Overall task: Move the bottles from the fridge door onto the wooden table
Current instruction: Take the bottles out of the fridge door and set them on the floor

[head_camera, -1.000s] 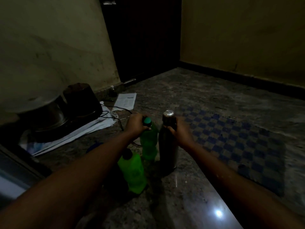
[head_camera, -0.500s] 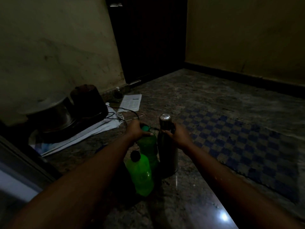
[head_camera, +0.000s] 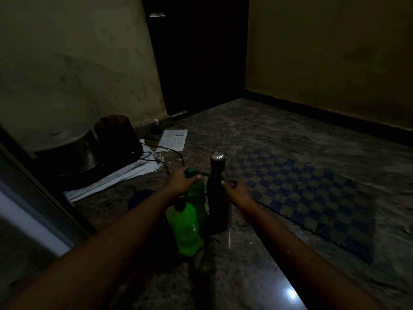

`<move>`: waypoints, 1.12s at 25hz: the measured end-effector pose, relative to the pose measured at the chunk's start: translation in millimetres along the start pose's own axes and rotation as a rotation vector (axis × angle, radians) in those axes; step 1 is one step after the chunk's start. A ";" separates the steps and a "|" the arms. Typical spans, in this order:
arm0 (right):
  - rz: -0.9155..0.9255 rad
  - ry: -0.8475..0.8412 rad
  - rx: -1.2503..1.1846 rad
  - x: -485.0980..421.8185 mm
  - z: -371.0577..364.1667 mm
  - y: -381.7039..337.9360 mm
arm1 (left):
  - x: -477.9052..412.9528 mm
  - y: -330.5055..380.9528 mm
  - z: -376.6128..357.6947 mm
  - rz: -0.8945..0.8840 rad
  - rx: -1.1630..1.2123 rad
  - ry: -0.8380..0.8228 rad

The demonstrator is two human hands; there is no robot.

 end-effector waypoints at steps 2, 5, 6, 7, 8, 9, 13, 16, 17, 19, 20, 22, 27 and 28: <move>-0.031 -0.057 -0.027 30.5 -1.2 -1.7 | 33.8 12.0 3.9 0.016 0.140 0.067; -0.051 -0.196 -0.124 95.6 -16.6 -22.2 | 111.9 31.6 22.9 0.051 0.381 0.252; -0.033 -0.247 -0.143 116.2 -24.7 -32.5 | 138.1 37.1 32.0 0.057 0.458 0.307; -0.012 -0.309 -0.141 137.9 -35.5 -43.6 | 162.5 36.9 43.6 0.065 0.524 0.369; 0.000 -0.373 -0.141 159.4 -49.3 -54.4 | 186.3 33.6 58.5 0.068 0.575 0.427; 0.006 -0.416 -0.142 176.1 -59.1 -62.4 | 204.7 30.2 69.6 0.075 0.611 0.465; 0.128 -0.621 -0.098 237.0 -114.7 -113.7 | 281.9 11.5 147.6 0.096 0.683 0.684; 0.190 -0.763 -0.041 283.1 -170.7 -156.8 | 342.9 0.6 212.4 0.072 0.617 0.888; 0.221 -0.794 -0.019 296.1 -187.1 -168.0 | 359.0 -3.5 229.2 0.082 0.590 0.949; 0.274 -0.874 -0.001 325.0 -230.3 -189.2 | 396.2 -12.9 267.6 0.086 0.518 1.083; 0.293 -0.896 -0.001 336.3 -248.4 -196.4 | 410.0 -18.3 282.9 0.075 0.487 1.129; 0.341 -0.923 -0.006 357.4 -282.8 -207.1 | 433.5 -32.5 312.5 0.069 0.428 1.211; 0.501 -0.763 -0.007 378.6 -341.0 -216.9 | 442.3 -64.5 359.2 0.130 0.238 1.126; 0.530 -0.731 0.004 378.3 -347.7 -218.3 | 437.7 -69.1 367.3 0.154 0.123 1.080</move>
Point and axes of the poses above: each hand's wrist, its own x-axis away from the middle knuckle, its own z-axis out of the back of the hand, y = z × x, the point moved 3 cm from there along -x, towards the middle knuckle, and after that the axes turned 7 degrees about -z, right-handed, at the moved point
